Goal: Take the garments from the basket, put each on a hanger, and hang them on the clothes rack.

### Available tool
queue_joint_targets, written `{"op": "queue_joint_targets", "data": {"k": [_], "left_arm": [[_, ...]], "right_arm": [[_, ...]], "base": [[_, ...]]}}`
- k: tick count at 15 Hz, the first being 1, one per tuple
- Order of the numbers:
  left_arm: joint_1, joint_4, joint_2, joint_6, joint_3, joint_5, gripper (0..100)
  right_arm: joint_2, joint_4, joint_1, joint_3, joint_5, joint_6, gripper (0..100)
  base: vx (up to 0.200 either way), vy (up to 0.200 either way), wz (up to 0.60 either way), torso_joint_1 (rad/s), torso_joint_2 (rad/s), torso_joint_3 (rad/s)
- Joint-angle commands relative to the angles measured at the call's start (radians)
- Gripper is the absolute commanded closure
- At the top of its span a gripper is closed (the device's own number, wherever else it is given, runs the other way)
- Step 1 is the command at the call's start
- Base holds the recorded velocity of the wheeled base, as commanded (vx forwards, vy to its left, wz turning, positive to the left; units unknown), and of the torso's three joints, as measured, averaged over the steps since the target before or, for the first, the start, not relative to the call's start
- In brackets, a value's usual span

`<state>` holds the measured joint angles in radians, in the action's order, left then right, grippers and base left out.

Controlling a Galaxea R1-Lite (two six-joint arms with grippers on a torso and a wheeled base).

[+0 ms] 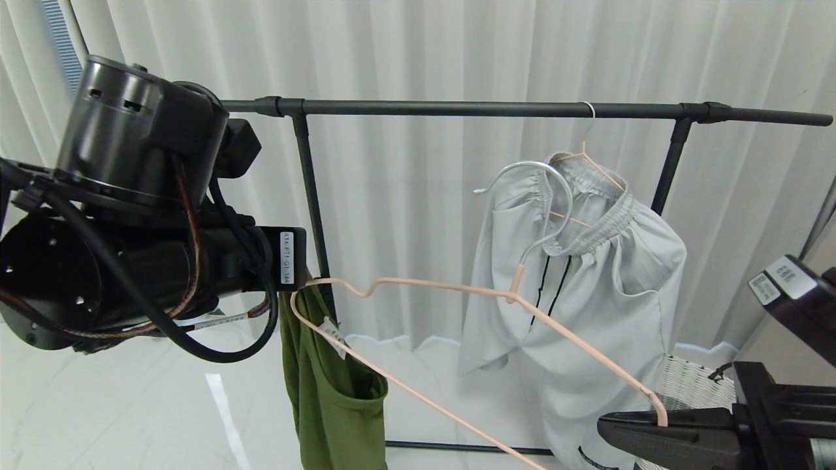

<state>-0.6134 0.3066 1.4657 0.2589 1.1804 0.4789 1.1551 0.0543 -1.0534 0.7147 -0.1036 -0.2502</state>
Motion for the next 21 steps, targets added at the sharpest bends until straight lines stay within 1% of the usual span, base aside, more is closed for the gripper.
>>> {"op": "queue_joint_targets", "data": {"k": [1,7,10,12,14,15,18,21], "left_arm": [[-0.002,0.0,0.007,0.0,-0.002,0.004,100],[-0.002,0.0,0.007,0.0,-0.013,0.006,100],[-0.026,0.0,0.004,0.002,-0.013,0.006,100],[-0.039,0.0,0.005,0.005,-0.013,0.004,100],[-0.04,0.0,0.005,0.008,-0.013,0.004,100],[-0.043,0.0,0.007,0.022,-0.013,0.004,100],[-0.074,0.0,0.007,0.068,-0.013,0.006,100],[-0.075,0.0,0.008,0.072,-0.007,0.006,100]], "right_arm": [[-0.005,-0.002,0.001,0.0,-0.001,0.0,100],[-0.003,0.003,0.004,0.003,0.001,0.0,100],[0.014,0.007,0.004,0.005,0.002,0.002,100],[0.041,0.039,0.007,0.003,0.005,0.0,100],[0.097,0.099,0.023,0.005,0.051,0.0,100],[0.12,0.127,0.023,0.005,0.068,-0.001,100],[0.169,0.176,0.016,0.008,0.07,-0.001,100],[0.198,0.185,-0.019,0.008,0.073,-0.001,100]], "base": [[0.0,0.0,0.0,0.0,0.0,0.0],[0.0,0.0,0.0,0.0,0.0,0.0],[0.0,0.0,0.0,0.0,0.0,0.0],[0.0,0.0,0.0,0.0,0.0,0.0],[0.0,0.0,0.0,0.0,0.0,0.0],[0.0,0.0,0.0,0.0,0.0,0.0],[0.0,0.0,0.0,0.0,0.0,0.0],[0.0,0.0,0.0,0.0,0.0,0.0]]}}
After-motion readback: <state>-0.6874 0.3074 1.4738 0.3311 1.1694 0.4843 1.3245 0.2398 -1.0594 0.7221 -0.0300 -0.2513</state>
